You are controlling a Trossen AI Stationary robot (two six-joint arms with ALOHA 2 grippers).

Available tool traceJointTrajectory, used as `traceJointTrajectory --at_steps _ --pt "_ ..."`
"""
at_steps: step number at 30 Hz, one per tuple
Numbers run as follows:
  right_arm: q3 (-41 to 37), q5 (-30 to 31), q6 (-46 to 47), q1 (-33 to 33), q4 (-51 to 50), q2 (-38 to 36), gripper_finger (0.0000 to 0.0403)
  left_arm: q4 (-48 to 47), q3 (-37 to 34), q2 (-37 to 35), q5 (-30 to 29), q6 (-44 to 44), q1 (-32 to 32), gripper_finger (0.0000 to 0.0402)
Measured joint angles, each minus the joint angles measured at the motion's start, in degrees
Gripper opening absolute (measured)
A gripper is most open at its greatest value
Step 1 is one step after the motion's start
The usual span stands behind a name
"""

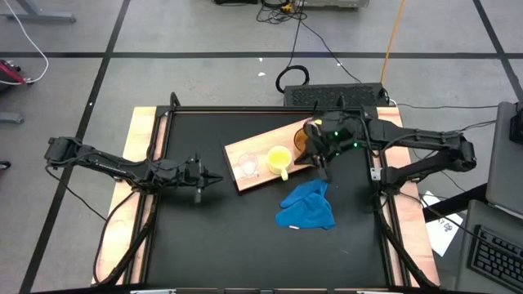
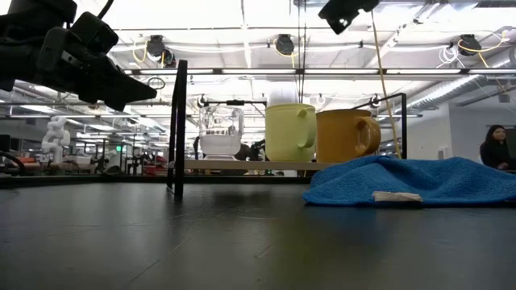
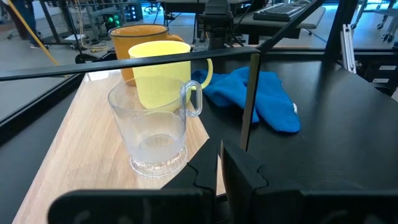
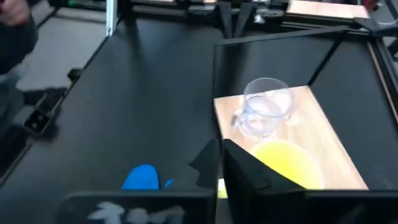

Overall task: Stack small to large cups/mugs on shelf
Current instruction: Return to Home Position

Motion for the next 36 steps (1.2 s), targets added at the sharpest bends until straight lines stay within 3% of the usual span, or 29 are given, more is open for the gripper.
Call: traceJointTrajectory --at_steps 12,24,32,36 --pt "-0.02 1.16 1.61 4.46 -2.89 -0.1 0.0001 0.02 0.0 0.0 0.24 -0.4 0.0 0.0026" --pt "-0.11 1.18 2.85 11.0 -2.77 4.38 0.0 1.53 0.0 0.0 0.52 -2.14 -0.13 0.0026" --pt "-0.16 7.71 3.94 12.79 -5.22 -3.39 0.0 9.87 0.0 -0.37 4.63 2.09 -3.64 0.0025" --pt "-2.96 10.71 5.04 12.74 -4.87 -10.24 0.0 10.62 0.0 -3.35 1.67 5.83 -5.78 0.0005"
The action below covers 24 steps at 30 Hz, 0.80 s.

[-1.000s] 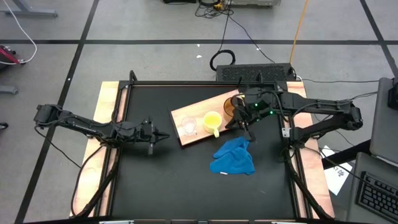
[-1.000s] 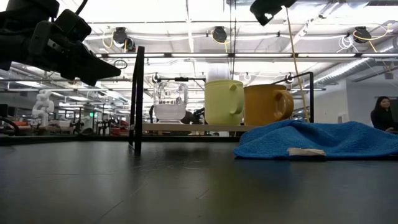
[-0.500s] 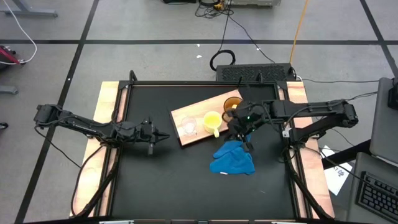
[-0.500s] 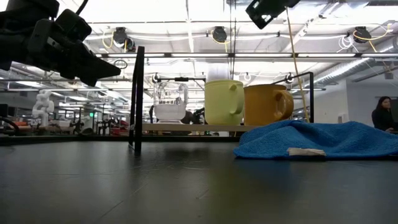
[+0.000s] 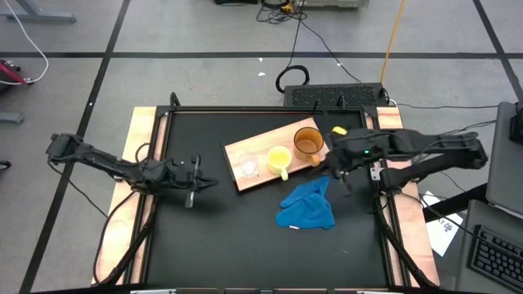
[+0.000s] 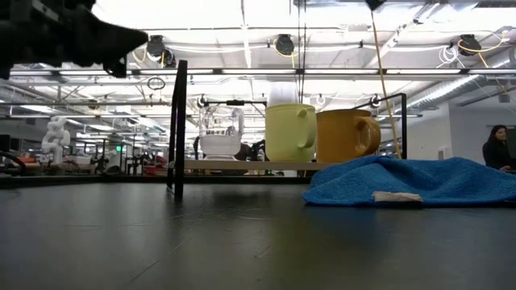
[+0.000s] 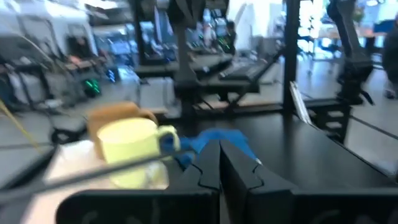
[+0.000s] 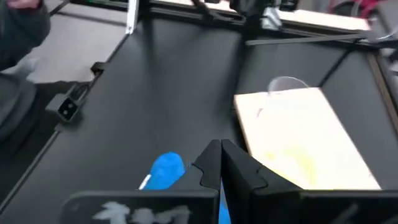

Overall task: Stack small to large cups/mugs on shelf
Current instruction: Return to Home Position

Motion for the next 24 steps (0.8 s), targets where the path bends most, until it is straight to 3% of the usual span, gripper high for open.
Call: traceJointTrajectory --at_steps 7,15,24 --pt "-8.79 3.92 4.28 -1.26 1.05 -13.8 0.0 -6.19 0.0 -11.7 -7.06 5.14 0.18 0.0002" --pt "-21.73 4.07 9.88 -1.57 7.22 -26.95 0.0 -22.9 0.0 -24.88 -13.88 5.26 1.01 0.0001" --pt "-32.71 8.66 11.76 -1.57 10.22 -36.29 0.0 -32.52 -0.02 -31.12 -13.69 2.13 -0.85 0.0001"
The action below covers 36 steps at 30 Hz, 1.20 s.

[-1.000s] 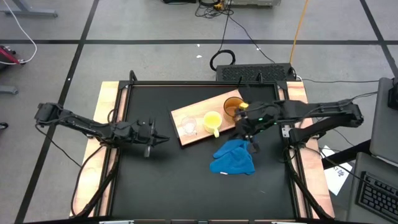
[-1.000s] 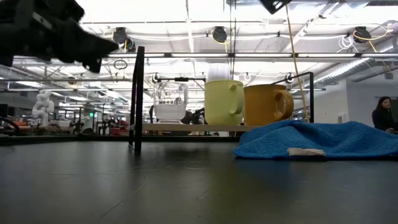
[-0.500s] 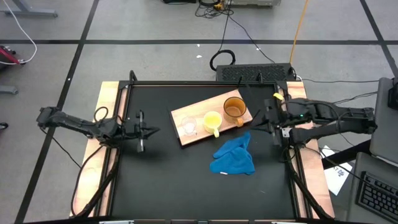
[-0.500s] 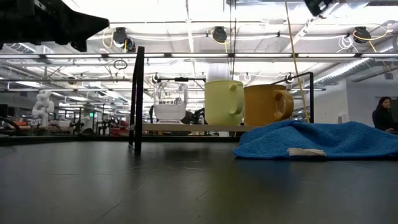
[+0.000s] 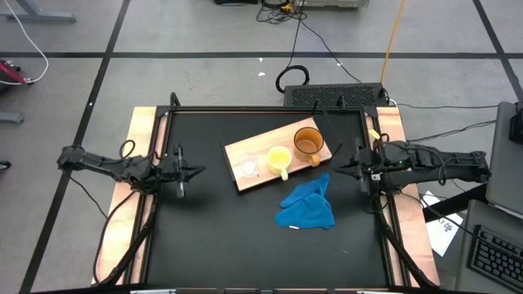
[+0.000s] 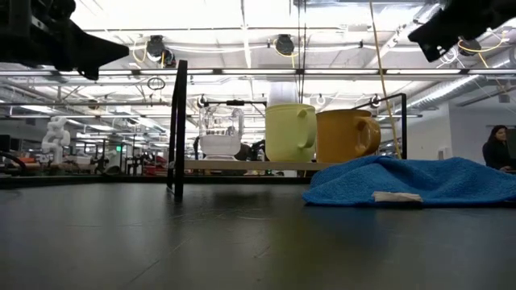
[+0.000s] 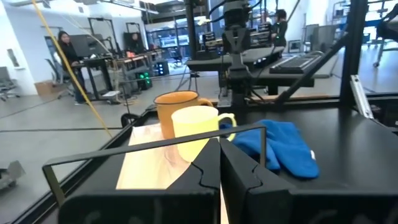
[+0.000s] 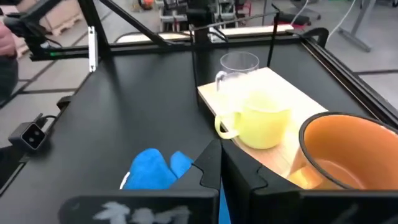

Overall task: Stack small to large cups/mugs on shelf
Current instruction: Return to Home Position

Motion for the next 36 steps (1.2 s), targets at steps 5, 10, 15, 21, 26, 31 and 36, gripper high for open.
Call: traceJointTrajectory --at_steps 5,10,15,21,26,31,36 --pt "-5.12 0.09 0.19 -0.06 2.49 -6.0 0.0 -1.68 0.0 -0.84 -1.88 0.24 -2.06 0.0" --pt "-8.21 0.95 1.31 -0.07 3.22 -10.07 0.0 -3.02 0.0 -0.84 -5.21 -0.18 -3.77 0.0" --pt "-9.25 3.03 1.61 -0.07 3.1 -11.35 0.0 -3.85 0.0 -0.84 -7.12 1.31 -4.35 0.0" --pt "-9.25 4.31 1.59 -0.07 4.6 -10.97 0.0 -4.63 0.0 -0.84 -2.37 1.07 -1.59 0.0" --pt "-9.22 5.44 0.74 -0.08 7.34 -9.66 0.0 -6.49 0.0 -0.82 0.55 0.33 2.66 0.0" --pt "-9.28 5.77 -0.7 -0.68 7.66 -7.16 0.0 -6.53 0.0 -0.82 6.36 0.76 7.71 0.0" --pt "-12.12 5.75 -2.21 -3.38 11.11 -6.37 0.0 -6.56 0.0 -0.84 13.86 1.16 12.01 0.0"
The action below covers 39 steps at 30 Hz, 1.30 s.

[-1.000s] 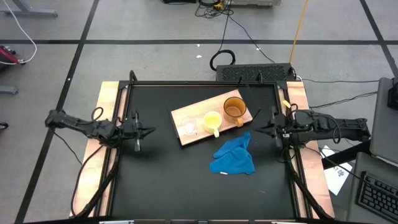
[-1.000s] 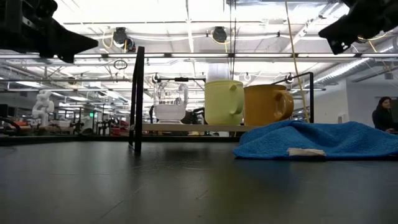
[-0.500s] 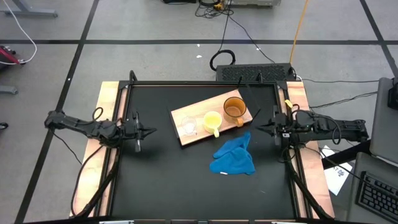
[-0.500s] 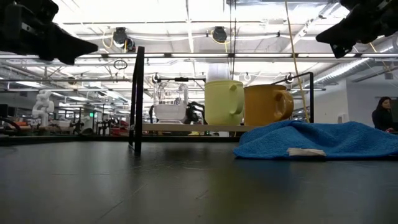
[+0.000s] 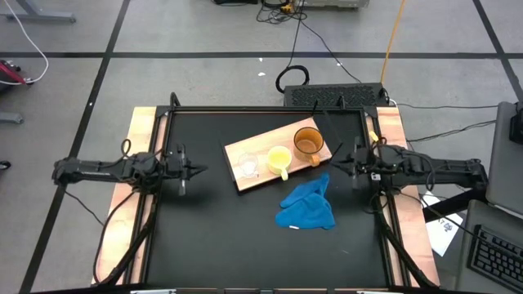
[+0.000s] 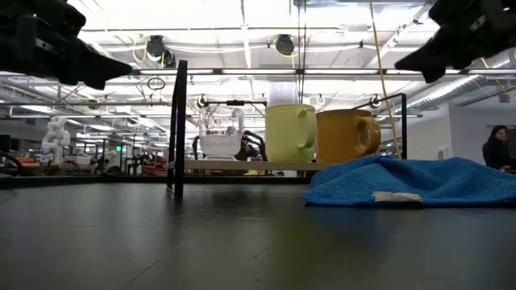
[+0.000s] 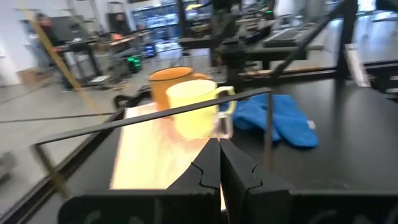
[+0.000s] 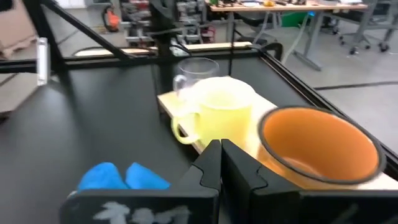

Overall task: Stack small to large cups/mugs on shelf
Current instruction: Return to Home Position

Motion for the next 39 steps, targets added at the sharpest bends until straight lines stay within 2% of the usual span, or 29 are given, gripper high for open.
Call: traceJointTrajectory --at_steps 2,14,19,25,33,39 --pt "-1.12 -0.19 -0.16 -1.33 0.31 -0.49 0.0 -0.07 0.0 0.0 2.86 0.2 1.08 0.0" --pt "-9.11 -2.01 0.71 -6.28 8.24 -6.13 0.0 -2.55 0.0 0.0 5.6 -1.85 5.64 0.0" --pt "-12.93 -7.36 2.4 -7.3 13.56 -6.4 0.0 -3.14 0.0 -0.02 8.65 -1.98 6.96 0.0" --pt "-15.62 -8.71 2.43 -7.55 16.05 -6.42 0.0 -3.7 0.0 0.0 9.97 -3.08 7.98 0.0" --pt "-17.48 -16.88 0.87 -7.55 19.32 -6.45 0.0 -7.35 0.0 -0.02 13.33 -2.19 8.12 0.0" --pt "-17.87 -18.45 0.68 -7.55 19.38 -6.45 0.0 -8.6 0.0 -0.02 14.53 -3.44 8.12 0.0"
